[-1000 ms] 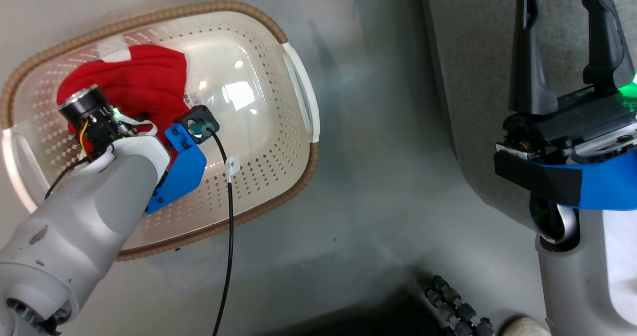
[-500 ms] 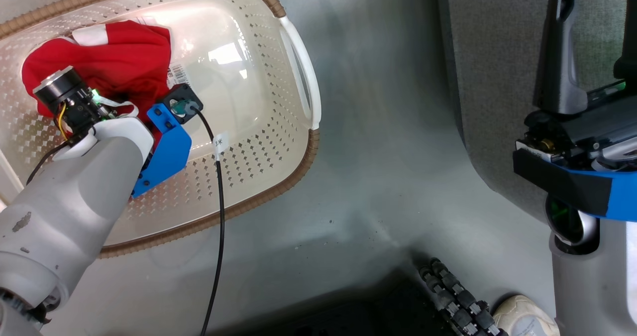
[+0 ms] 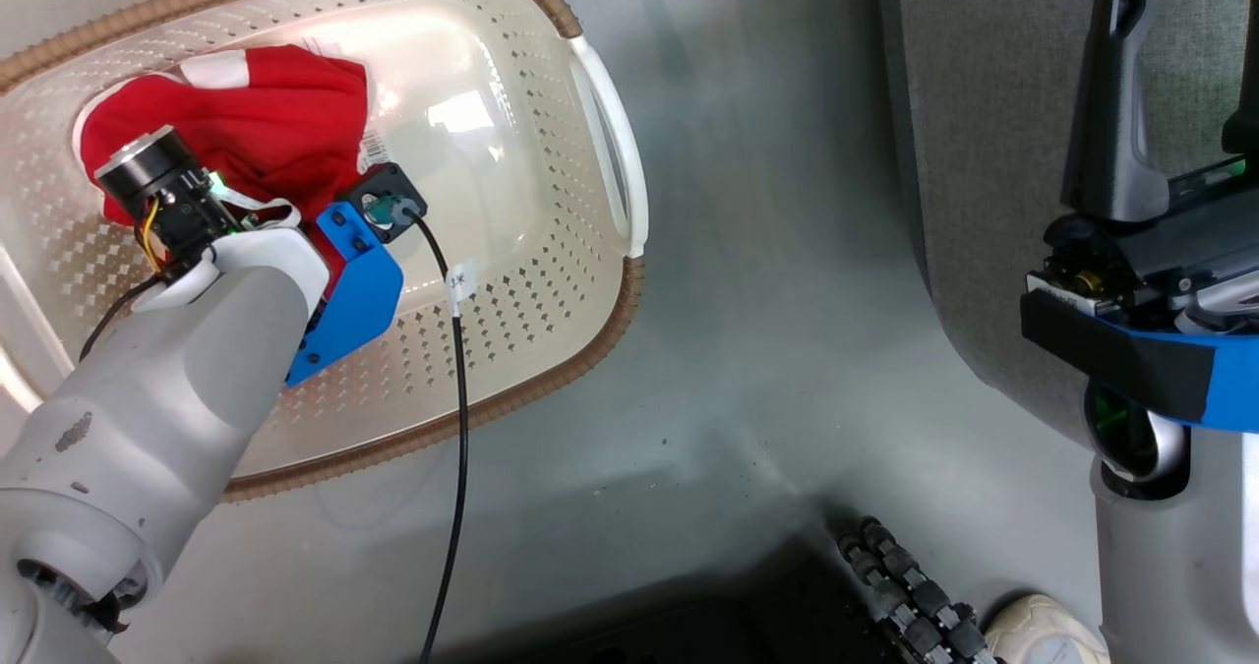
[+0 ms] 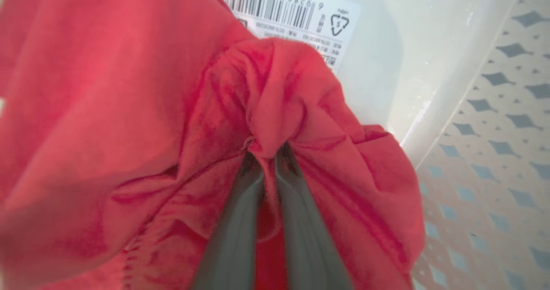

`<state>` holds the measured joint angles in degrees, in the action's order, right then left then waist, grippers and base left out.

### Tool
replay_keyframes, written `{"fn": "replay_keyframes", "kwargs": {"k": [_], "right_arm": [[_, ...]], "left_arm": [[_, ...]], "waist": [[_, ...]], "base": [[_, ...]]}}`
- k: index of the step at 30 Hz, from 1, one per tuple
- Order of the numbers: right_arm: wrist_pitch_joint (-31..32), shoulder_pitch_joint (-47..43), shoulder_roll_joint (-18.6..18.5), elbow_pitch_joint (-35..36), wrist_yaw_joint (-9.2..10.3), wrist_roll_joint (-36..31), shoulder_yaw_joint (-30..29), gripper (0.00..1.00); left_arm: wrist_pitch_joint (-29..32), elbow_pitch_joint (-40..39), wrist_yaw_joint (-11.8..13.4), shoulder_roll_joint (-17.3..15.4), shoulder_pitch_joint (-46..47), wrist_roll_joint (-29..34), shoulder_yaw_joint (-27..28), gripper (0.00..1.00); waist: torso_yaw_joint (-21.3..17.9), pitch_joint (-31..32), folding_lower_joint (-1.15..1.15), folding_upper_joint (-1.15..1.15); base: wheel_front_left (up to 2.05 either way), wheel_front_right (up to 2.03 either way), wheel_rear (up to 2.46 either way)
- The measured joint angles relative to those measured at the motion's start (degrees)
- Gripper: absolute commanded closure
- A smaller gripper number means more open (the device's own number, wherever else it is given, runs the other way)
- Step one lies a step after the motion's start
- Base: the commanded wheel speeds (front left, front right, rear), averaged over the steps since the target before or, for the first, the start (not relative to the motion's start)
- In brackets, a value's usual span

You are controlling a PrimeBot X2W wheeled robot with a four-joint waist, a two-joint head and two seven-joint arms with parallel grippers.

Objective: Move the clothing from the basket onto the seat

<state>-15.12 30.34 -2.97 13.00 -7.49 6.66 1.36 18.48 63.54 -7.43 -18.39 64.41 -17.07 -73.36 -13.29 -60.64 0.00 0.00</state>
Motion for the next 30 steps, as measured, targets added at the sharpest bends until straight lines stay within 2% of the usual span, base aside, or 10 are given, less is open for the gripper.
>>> {"fn": "replay_keyframes", "kwargs": {"k": [6, 14, 22, 30], "right_arm": [[-0.01, 0.03, 0.0, -0.58, 0.0, -0.53, -0.64, 0.0], [0.0, -0.06, 0.03, -2.4, 0.0, -1.68, -0.99, 0.0], [-0.01, -1.72, -0.19, -5.19, 0.0, -3.09, -1.74, 0.0], [-0.01, -6.24, -0.79, -8.15, 0.0, -3.6, -2.77, 0.0]], "left_arm": [[-1.79, -0.41, 0.0, 1.15, -0.02, -1.57, 0.0, 1.0], [-7.68, -0.29, 0.0, 3.68, -0.54, -6.02, 0.0, 1.0], [-15.21, 0.2, 0.0, 7.24, -3.21, -10.85, 0.0, 1.0], [-22.35, -1.56, 0.0, 9.68, -7.55, -13.02, 0.0, 1.0]], "waist": [[0.92, 1.34, 0.0, 0.0], [2.87, 5.51, 0.0, 0.0], [5.35, 12.86, 0.0, 0.0], [7.87, 22.32, 0.0, -0.01]], "base": [[0.0, 0.0, 0.0], [0.0, 0.0, 0.0], [0.0, 0.0, 0.0], [0.0, 0.0, 0.0]]}}
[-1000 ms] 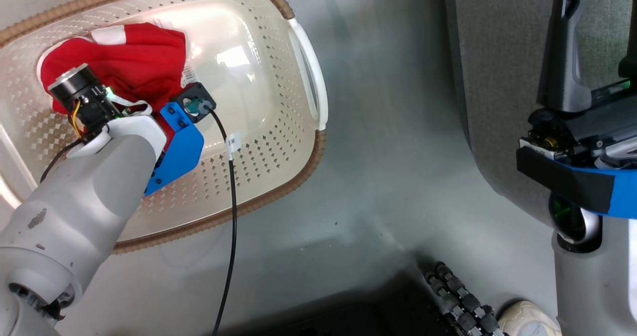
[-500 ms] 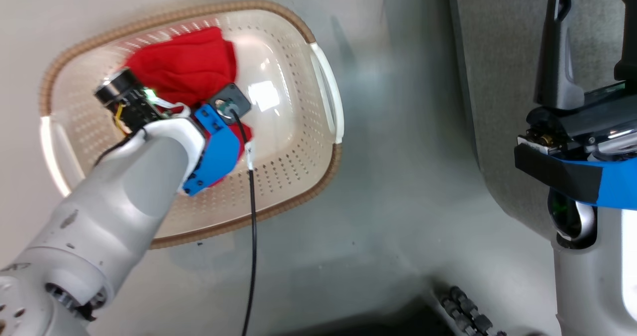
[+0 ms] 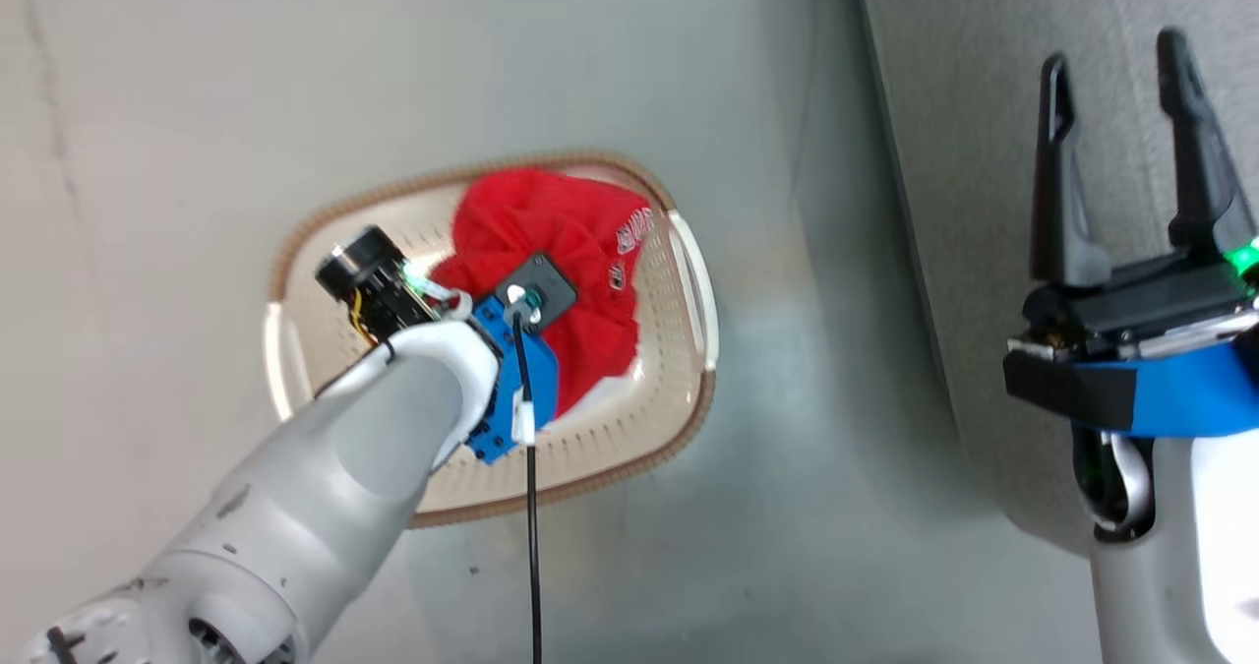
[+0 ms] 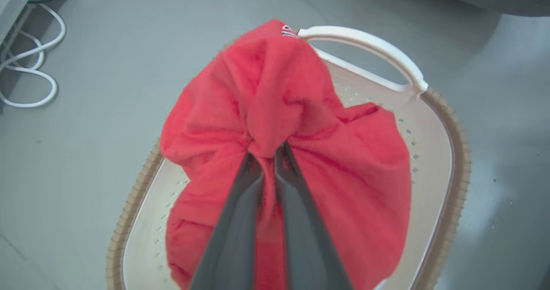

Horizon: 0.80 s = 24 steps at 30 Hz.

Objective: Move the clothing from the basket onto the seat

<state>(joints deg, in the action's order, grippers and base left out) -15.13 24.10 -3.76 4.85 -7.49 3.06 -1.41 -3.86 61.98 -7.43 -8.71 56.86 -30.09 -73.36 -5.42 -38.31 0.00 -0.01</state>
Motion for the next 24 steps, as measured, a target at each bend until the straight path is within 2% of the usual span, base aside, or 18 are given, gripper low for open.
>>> {"fn": "replay_keyframes", "kwargs": {"k": [15, 19, 24], "right_arm": [[0.0, -8.38, -0.25, -5.28, 0.0, -0.4, -0.24, 0.0], [0.0, -10.71, -0.21, -6.27, 0.0, -0.4, -0.25, 0.0], [0.0, -13.12, -0.02, -7.01, 0.0, -0.37, 0.0, 0.0]], "left_arm": [[-10.36, -3.15, 0.0, 0.59, -5.26, -13.05, 2.35, 1.0], [-11.0, -4.14, 0.0, 0.21, -6.35, -14.86, 5.15, 1.0], [-11.13, -9.51, 1.1, -1.2, -8.69, -14.8, 11.93, 1.0]], "waist": [[4.26, 17.88, 0.01, 0.0], [5.05, 21.87, 0.02, 0.0], [5.89, 26.15, 0.01, 0.0]], "base": [[0.0, 0.0, 0.0], [0.0, 0.0, 0.0], [0.0, 0.0, 0.0]]}}
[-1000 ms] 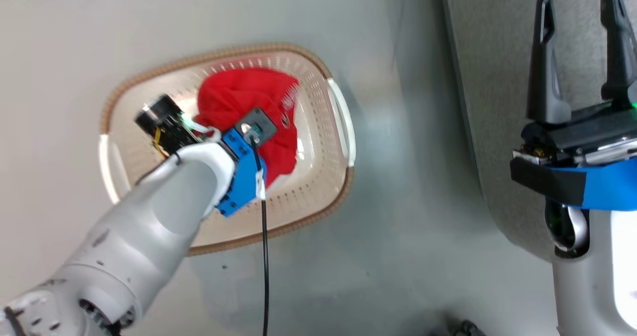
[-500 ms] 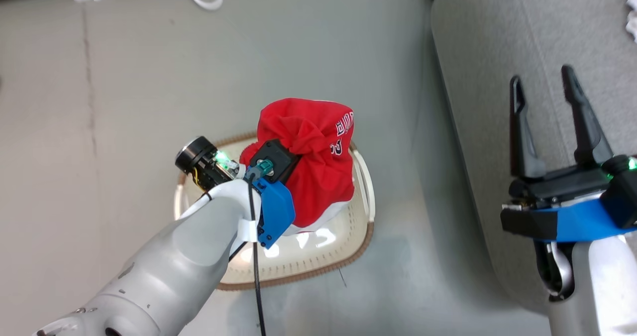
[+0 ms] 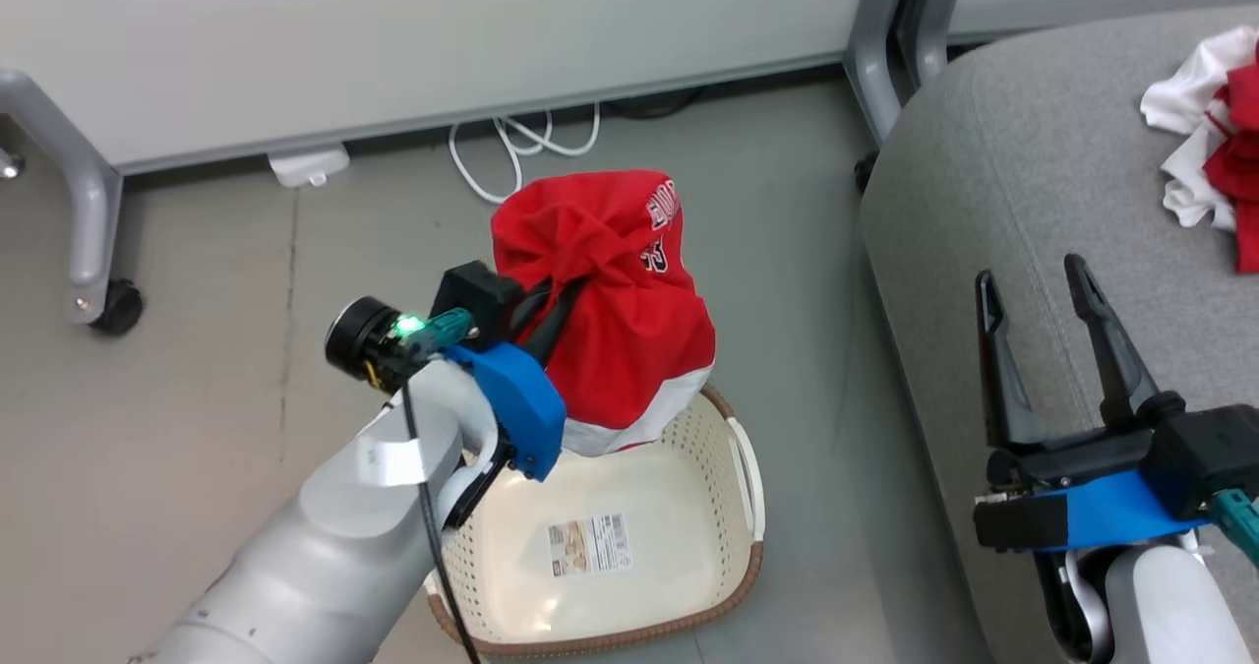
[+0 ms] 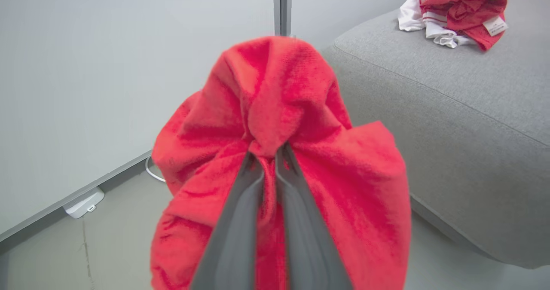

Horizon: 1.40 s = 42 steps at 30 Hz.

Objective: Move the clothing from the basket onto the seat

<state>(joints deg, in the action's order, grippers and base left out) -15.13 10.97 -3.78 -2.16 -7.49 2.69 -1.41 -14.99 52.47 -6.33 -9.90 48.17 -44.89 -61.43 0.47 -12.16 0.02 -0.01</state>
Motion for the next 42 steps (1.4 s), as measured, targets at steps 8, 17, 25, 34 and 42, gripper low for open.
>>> {"fn": "replay_keyframes", "kwargs": {"k": [8, 17, 25, 34, 42], "right_arm": [[0.0, -2.55, 0.42, -0.78, 0.0, 0.35, 0.79, 0.0], [0.0, -4.79, 0.67, -1.2, 0.0, 0.48, 1.0, 0.0], [0.01, -5.63, 0.79, -1.49, 0.0, 0.75, 1.97, 0.0], [0.0, -6.0, 0.81, -2.0, 0.0, 0.99, 2.88, 0.0], [0.01, -2.04, -0.75, -2.82, 0.0, 1.38, 9.89, 0.0]], "left_arm": [[0.0, -9.99, 3.52, -3.23, -7.9, 3.69, 11.14, 1.0], [0.0, -21.15, 5.33, -3.15, -18.25, 9.2, 20.26, 1.0], [0.0, -26.5, 5.66, -1.59, -24.66, 13.36, 25.03, 1.0], [0.0, -27.13, 4.19, -0.68, -26.5, 16.81, 27.63, 1.0], [0.0, -26.58, 2.92, 0.12, -26.17, 18.76, 28.69, 1.0]], "waist": [[0.56, 5.14, 0.0, 0.0], [1.11, 8.67, -0.01, 0.0], [1.51, 9.66, -0.01, 0.01], [2.02, 10.18, -0.01, 0.0], [2.51, 9.7, -0.02, 0.01]], "base": [[0.0, 0.0, 0.0], [0.0, 0.0, 0.0], [0.0, 0.0, 0.0], [0.0, 0.0, 0.0], [0.0, 0.0, 0.0]]}}
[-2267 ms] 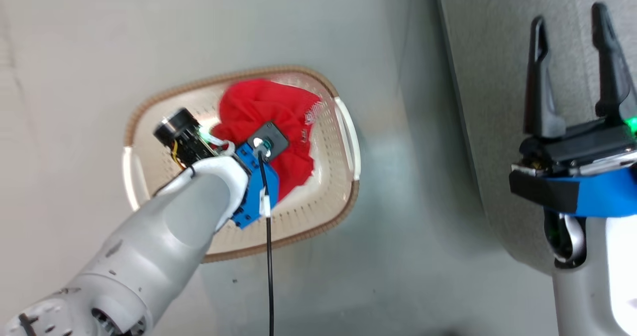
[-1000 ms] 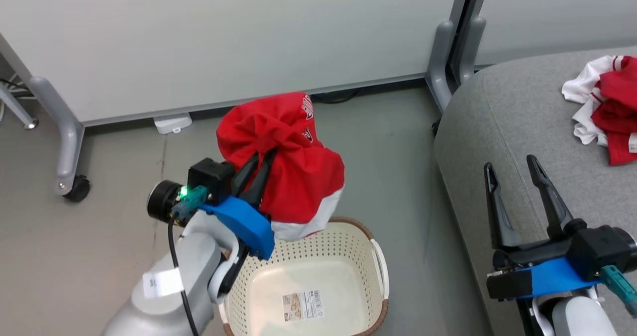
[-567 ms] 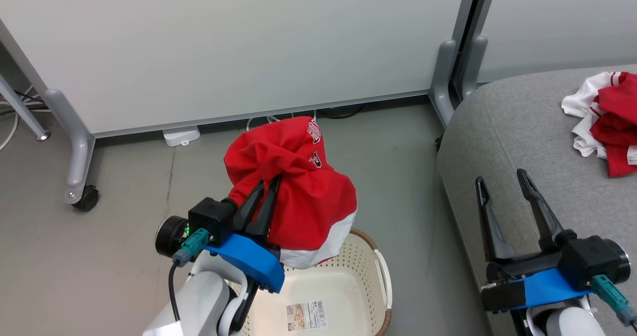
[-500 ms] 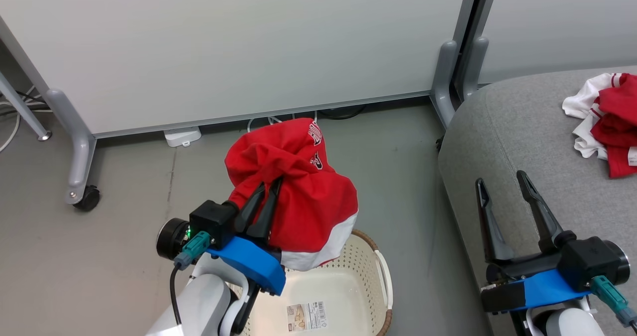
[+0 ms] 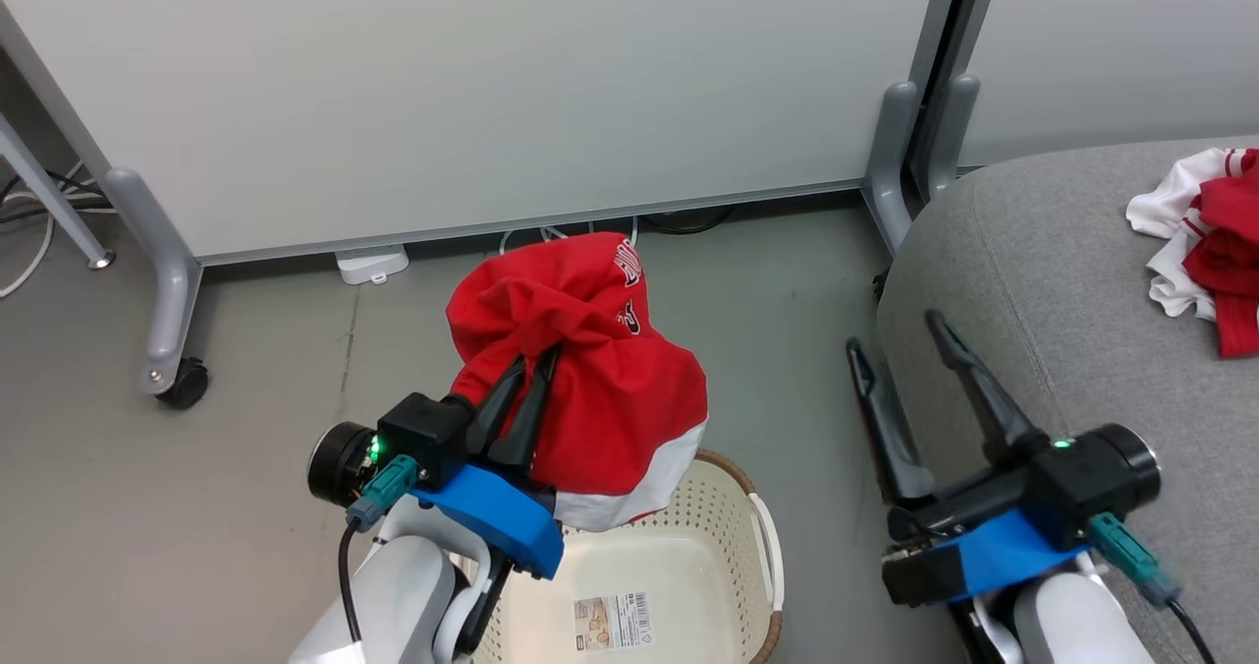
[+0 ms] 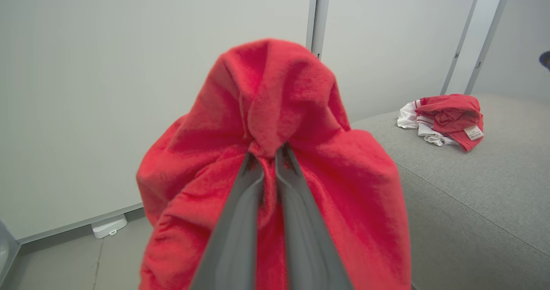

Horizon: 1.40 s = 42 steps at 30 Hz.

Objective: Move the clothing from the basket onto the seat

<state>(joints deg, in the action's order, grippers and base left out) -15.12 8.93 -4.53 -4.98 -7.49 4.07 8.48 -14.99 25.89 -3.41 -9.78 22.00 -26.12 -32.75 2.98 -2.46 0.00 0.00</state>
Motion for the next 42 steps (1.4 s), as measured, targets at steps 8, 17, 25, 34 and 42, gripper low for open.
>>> {"fn": "replay_keyframes", "kwargs": {"k": [8, 17, 25, 34, 42], "right_arm": [[-0.01, 8.81, -1.94, -5.52, 0.0, 1.98, 11.57, 0.0], [-0.01, 17.02, -1.83, -15.92, 0.0, 3.19, 19.48, 0.0], [-0.01, 22.1, -1.03, -25.62, 0.0, 5.65, 23.7, 0.0], [-0.01, 23.95, 0.26, -29.93, 0.0, 10.28, 26.98, 1.0], [0.0, 23.96, 0.35, -29.67, 0.0, 10.76, 27.3, 1.0]], "left_arm": [[0.0, 0.88, -1.16, 1.52, 2.02, 1.66, 0.0, 1.0], [0.0, 1.51, -2.2, 3.33, 4.23, 3.24, -1.09, 1.0], [0.0, 1.47, -2.89, 4.88, 5.84, 4.5, -2.97, 1.0], [0.0, 1.47, -3.39, 5.83, 6.35, 4.94, -3.82, 1.0], [0.0, 1.7, -3.55, 6.05, 6.47, 5.14, -3.57, 1.0]], "waist": [[1.52, -1.25, 0.0, 0.0], [3.58, -2.72, 0.0, 0.0], [5.04, -4.2, 0.0, 0.0], [5.58, -4.81, -0.01, 0.0], [5.28, -4.65, -0.01, 0.0]], "base": [[0.0, 0.0, 0.0], [0.0, 0.0, 0.0], [0.0, 0.0, 0.0], [0.0, 0.0, 0.0], [0.0, 0.0, 0.0]]}}
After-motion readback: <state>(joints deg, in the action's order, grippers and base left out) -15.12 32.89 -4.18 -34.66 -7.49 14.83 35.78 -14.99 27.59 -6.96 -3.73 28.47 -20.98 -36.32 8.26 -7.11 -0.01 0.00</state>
